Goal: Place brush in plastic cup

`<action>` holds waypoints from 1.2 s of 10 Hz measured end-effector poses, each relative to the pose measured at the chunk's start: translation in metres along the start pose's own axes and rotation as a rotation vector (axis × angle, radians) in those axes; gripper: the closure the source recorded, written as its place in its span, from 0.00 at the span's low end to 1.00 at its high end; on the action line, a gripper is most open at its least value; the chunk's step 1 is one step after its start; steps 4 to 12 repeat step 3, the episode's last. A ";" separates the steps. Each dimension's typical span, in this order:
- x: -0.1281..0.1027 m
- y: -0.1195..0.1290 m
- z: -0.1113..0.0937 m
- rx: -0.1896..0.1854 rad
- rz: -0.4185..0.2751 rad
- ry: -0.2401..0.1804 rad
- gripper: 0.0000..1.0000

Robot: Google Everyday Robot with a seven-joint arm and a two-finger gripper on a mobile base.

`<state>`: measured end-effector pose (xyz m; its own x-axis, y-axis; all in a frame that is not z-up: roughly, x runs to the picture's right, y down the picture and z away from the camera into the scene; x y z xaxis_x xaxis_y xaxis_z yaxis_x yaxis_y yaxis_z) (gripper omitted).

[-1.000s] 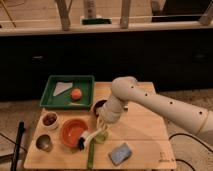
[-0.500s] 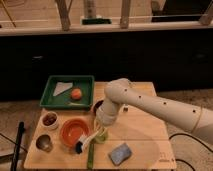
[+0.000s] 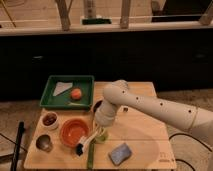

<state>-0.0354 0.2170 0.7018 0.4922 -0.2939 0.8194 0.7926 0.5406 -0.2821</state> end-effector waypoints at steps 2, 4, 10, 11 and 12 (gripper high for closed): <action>0.002 -0.002 0.000 -0.002 -0.016 0.003 1.00; 0.005 -0.002 0.000 -0.003 -0.019 0.004 1.00; 0.005 -0.002 0.000 -0.003 -0.019 0.004 1.00; 0.005 -0.002 0.000 -0.003 -0.019 0.004 1.00; 0.005 -0.002 0.000 -0.003 -0.019 0.004 1.00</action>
